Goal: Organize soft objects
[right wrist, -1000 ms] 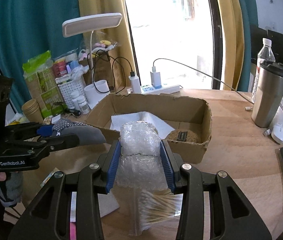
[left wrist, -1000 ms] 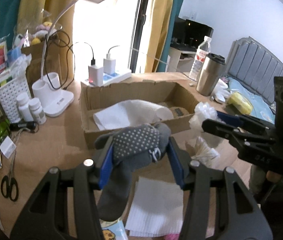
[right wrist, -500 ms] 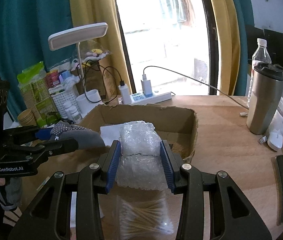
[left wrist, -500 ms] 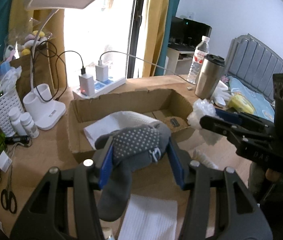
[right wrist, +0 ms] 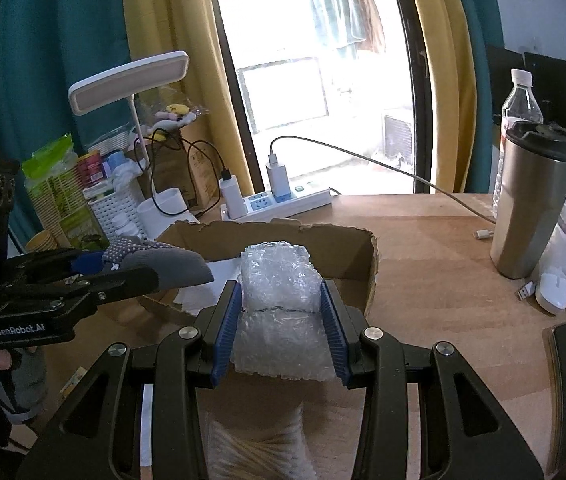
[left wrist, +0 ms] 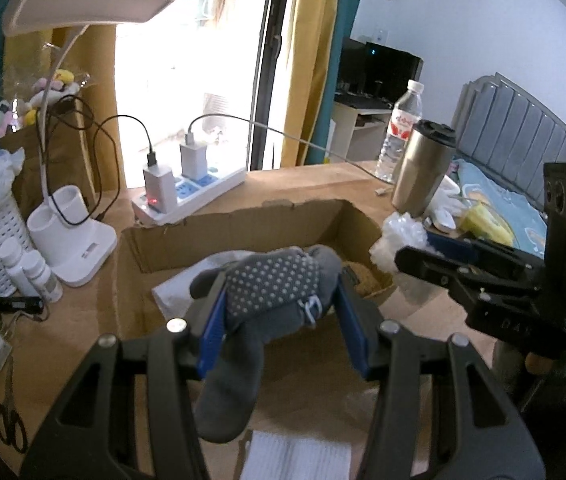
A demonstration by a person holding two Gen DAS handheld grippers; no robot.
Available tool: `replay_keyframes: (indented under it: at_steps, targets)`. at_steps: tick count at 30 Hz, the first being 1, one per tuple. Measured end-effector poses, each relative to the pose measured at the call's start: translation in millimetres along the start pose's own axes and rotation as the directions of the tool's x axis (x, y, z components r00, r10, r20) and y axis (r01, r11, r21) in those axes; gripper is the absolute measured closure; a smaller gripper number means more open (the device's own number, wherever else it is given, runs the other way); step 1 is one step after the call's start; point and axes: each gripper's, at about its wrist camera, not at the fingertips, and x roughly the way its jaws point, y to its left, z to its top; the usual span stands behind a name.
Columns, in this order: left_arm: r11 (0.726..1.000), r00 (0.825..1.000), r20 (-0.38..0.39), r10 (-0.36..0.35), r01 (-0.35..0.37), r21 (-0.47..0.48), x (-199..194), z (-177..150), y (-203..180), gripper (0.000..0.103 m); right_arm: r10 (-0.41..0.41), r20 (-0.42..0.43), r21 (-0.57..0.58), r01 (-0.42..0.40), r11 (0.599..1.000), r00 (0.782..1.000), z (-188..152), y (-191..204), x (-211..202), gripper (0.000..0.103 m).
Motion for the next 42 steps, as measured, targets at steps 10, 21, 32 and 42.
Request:
replay_keyframes:
  at_steps: [10,21,32,42]
  targets:
    - [1.000,1.000,-0.026,-0.011,0.011,-0.001,27,8,1,0.050,0.002,-0.010,0.019,-0.002,1.000,1.000,6,-11,16,0.060]
    - [0.999,0.992,-0.122,-0.019,0.014,-0.046,74,0,18,0.050,-0.001,-0.024,0.029,0.002,1.000,1.000,12,-20,37,0.060]
    - [0.998,0.980,-0.196,-0.041,0.029,-0.064,96,-4,24,0.038,-0.025,-0.049,0.058,0.028,0.998,0.998,15,-34,61,0.060]
    - [0.996,0.982,-0.182,-0.050,0.035,-0.081,92,-4,29,0.033,-0.067,-0.050,0.062,0.070,0.996,0.996,17,-35,71,0.050]
